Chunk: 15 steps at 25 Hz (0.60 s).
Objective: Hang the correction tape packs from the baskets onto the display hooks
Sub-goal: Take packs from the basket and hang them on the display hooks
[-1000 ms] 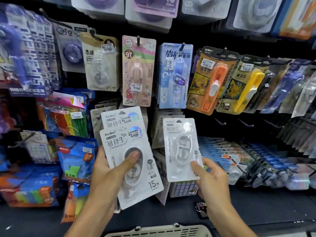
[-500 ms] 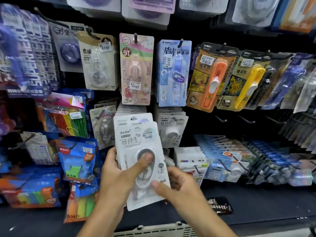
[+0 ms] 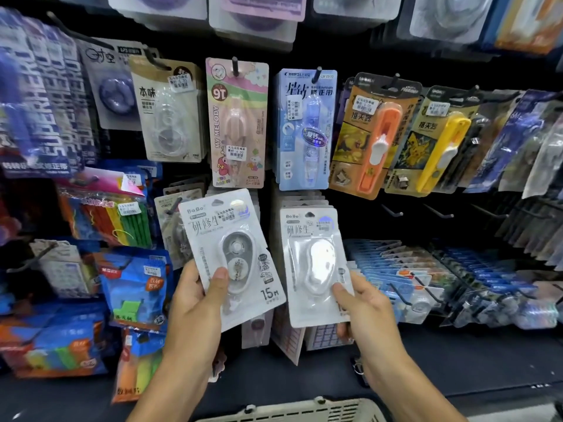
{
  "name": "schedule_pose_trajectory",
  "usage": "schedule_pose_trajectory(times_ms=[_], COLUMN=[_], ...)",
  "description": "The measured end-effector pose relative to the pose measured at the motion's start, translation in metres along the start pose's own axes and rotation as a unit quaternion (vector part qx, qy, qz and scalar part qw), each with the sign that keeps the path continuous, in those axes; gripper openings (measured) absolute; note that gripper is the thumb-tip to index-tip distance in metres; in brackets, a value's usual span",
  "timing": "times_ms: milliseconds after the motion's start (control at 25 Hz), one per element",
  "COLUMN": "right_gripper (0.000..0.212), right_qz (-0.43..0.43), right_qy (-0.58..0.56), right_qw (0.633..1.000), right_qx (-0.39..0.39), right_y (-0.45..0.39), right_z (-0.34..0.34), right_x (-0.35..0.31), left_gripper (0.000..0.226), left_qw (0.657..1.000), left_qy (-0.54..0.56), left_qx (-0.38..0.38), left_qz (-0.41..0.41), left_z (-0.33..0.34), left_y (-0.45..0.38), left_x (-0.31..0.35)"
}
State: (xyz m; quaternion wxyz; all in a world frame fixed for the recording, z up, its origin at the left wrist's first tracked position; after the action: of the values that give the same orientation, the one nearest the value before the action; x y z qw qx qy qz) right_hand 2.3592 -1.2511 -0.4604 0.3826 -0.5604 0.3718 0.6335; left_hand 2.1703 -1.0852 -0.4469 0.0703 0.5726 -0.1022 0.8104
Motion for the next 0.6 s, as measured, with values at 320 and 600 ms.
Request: schedule_pose_trajectory(times_ms=[320,600], right_gripper=[0.032,0.055], right_qz=[-0.129,-0.044], right_qy=[0.035,0.098], right_qw=[0.989,0.994], right_qx=[0.067,-0.027], right_y=[-0.004,-0.004], right_z=[-0.019,0.003], right_x=[-0.022,0.004], left_gripper=[0.019,0.022], left_qw=[0.999,0.999], left_qy=[-0.022,-0.023], left_qx=[0.024,0.01], left_qz=[0.012,0.03], left_z=[-0.002,0.003], left_y=[0.003,0.007], left_x=[0.007,0.012])
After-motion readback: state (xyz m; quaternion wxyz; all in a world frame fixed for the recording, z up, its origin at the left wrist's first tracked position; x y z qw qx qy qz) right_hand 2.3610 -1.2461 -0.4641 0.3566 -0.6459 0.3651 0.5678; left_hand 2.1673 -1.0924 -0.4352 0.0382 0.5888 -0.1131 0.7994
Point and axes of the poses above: each hand's wrist, its own y-axis away from the middle knuckle, its own z-axis out of the palm, x = y × z, the point moved 10 cm from there along -y, towards the middle knuckle, and after that the axes turned 12 degrees about x, right-handed, at the moved point
